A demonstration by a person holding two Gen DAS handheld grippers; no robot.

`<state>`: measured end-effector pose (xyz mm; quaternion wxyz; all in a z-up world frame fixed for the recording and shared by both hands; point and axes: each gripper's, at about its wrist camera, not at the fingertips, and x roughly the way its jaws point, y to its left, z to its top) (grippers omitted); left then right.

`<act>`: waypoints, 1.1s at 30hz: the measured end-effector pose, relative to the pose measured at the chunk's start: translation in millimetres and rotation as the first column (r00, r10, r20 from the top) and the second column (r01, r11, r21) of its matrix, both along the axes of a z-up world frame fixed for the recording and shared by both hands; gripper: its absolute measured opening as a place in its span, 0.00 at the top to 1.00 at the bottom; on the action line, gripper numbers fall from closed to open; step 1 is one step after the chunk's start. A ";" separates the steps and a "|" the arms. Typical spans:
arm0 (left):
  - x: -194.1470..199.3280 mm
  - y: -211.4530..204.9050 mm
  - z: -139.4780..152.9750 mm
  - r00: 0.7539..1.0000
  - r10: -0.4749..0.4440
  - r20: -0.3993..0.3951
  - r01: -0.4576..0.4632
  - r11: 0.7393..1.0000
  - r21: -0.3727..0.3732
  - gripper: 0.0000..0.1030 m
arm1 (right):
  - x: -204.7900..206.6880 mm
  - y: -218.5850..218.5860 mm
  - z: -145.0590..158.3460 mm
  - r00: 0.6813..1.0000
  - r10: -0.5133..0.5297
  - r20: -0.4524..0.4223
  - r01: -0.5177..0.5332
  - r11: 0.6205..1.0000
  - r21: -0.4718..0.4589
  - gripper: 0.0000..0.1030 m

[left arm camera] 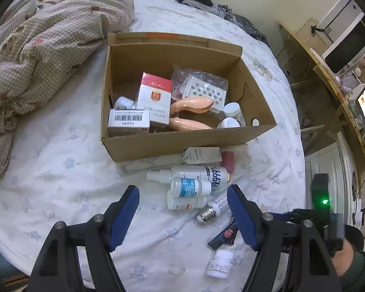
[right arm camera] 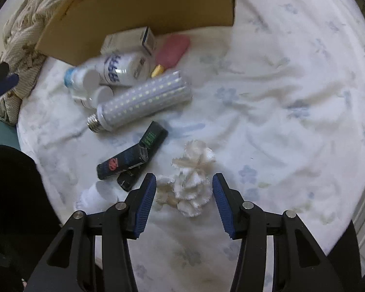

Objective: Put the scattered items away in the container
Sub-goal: 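Grasp the white ribbon flower with the right gripper while left grasps a blue-labelled pill bottle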

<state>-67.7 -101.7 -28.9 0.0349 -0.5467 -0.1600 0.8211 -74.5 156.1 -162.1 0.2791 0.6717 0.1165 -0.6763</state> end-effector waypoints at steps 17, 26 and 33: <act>-27.4 23.0 -51.4 0.983 -0.054 0.177 0.061 0.997 -0.039 0.27 | -10.8 35.4 73.0 0.985 -0.149 -0.090 0.110 0.934 -0.340 0.81; -42.8 48.2 -71.6 0.975 -0.101 0.200 0.126 0.985 -0.116 0.27 | -11.2 25.5 79.5 0.987 -0.139 -0.079 0.099 0.920 -0.380 0.81; -41.8 59.5 -73.7 0.976 -0.143 0.166 0.177 0.960 -0.215 0.48 | -10.7 21.6 79.3 0.988 -0.125 -0.087 0.084 0.923 -0.374 0.81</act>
